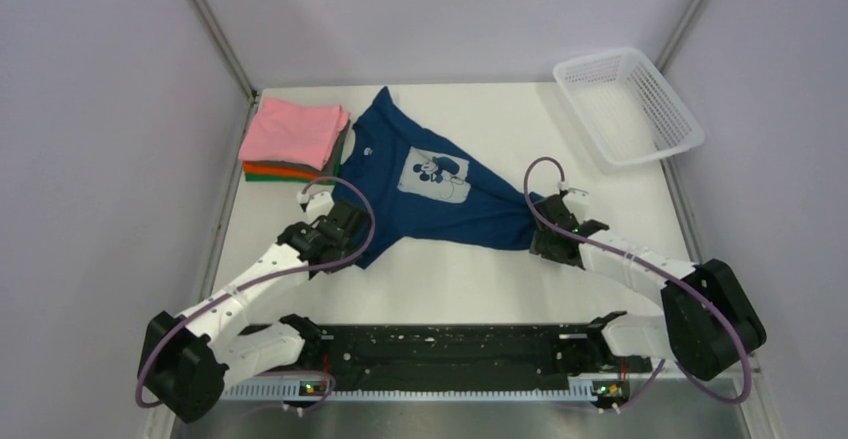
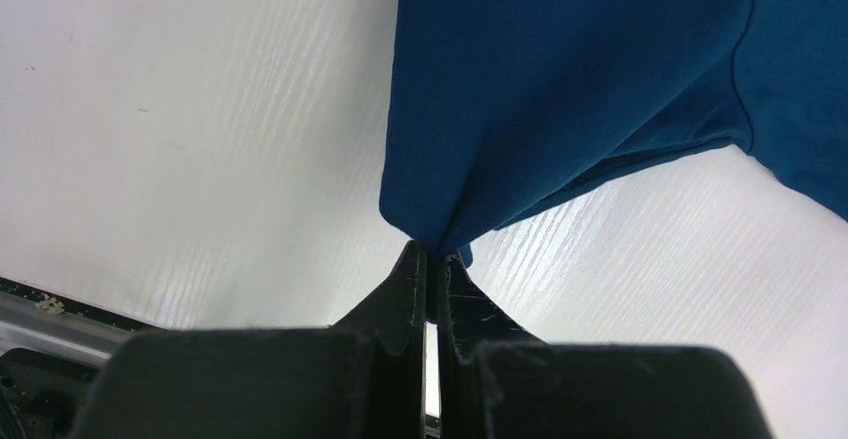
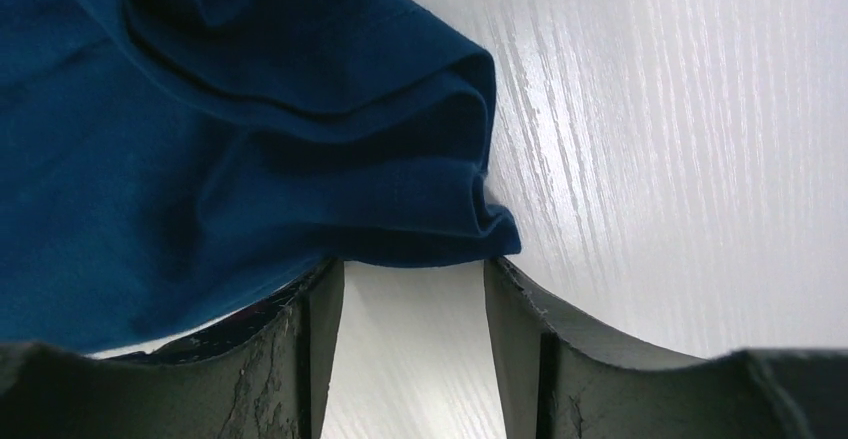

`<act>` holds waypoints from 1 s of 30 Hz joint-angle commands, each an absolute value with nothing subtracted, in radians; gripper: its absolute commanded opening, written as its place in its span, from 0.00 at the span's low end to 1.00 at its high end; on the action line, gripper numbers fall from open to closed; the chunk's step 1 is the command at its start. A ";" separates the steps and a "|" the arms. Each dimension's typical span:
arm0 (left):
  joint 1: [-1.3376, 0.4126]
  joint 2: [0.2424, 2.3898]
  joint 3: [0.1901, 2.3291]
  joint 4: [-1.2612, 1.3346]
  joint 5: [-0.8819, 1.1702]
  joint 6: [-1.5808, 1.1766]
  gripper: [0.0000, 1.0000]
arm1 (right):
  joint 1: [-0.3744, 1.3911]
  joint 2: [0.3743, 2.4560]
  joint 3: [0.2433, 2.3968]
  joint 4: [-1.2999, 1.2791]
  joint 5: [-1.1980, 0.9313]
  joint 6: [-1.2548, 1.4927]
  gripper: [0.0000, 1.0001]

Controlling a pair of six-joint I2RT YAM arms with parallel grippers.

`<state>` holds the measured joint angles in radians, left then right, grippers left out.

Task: Fold and stack the t-shirts
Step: Flatten out the tshirt

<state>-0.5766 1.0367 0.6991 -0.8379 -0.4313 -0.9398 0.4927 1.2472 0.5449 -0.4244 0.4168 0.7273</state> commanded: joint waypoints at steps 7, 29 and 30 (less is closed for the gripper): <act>-0.572 1.027 0.708 -0.840 -0.466 -0.936 0.00 | 0.501 1.303 0.592 -0.460 0.374 0.620 0.56; -0.568 1.060 0.751 -0.846 -0.480 -0.922 0.00 | 0.347 1.230 0.568 -0.343 0.230 0.526 0.56; -0.568 1.059 0.750 -0.848 -0.481 -0.924 0.00 | 0.347 1.241 0.568 -0.339 0.227 0.526 0.56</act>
